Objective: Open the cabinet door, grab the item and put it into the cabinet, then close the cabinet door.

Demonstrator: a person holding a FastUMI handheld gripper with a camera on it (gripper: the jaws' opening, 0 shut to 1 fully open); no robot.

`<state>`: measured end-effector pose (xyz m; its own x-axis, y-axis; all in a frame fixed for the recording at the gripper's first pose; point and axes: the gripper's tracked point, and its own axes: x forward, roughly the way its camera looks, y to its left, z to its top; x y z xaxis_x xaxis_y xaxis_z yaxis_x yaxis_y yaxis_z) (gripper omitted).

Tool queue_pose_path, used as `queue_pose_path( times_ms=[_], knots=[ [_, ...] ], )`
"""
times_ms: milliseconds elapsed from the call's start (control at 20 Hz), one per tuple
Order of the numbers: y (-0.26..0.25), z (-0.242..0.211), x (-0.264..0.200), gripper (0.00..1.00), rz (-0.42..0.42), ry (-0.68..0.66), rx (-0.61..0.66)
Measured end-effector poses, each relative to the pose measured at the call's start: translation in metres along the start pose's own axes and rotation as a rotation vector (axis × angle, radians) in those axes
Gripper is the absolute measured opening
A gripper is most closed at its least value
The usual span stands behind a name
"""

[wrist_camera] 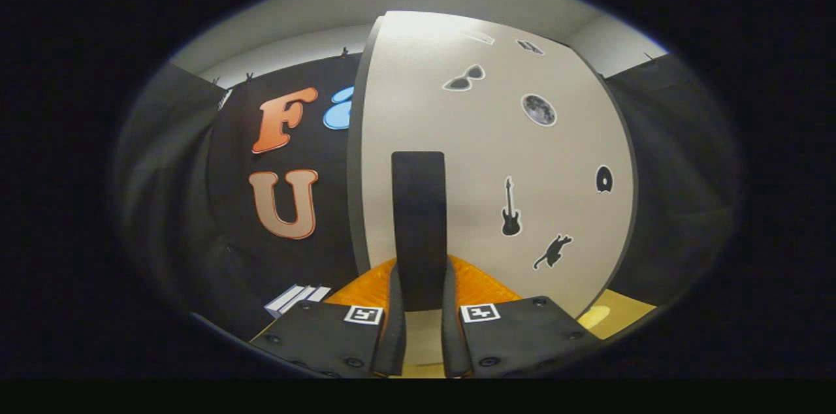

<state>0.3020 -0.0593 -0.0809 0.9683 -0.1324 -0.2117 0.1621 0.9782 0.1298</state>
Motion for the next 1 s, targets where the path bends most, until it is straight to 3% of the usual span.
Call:
queue_pose_path(
  times_ms=[200, 450, 700, 1000],
  knots=[
    [-0.027, 0.002, -0.064, 0.31, -0.078, -0.007, 0.018],
    [-0.051, 0.006, -0.106, 0.28, -0.060, -0.011, 0.093],
    [-0.068, 0.006, -0.131, 0.28, -0.043, 0.018, 0.060],
    [-0.094, 0.009, -0.168, 0.23, -0.089, 0.035, -0.040]
  ],
)
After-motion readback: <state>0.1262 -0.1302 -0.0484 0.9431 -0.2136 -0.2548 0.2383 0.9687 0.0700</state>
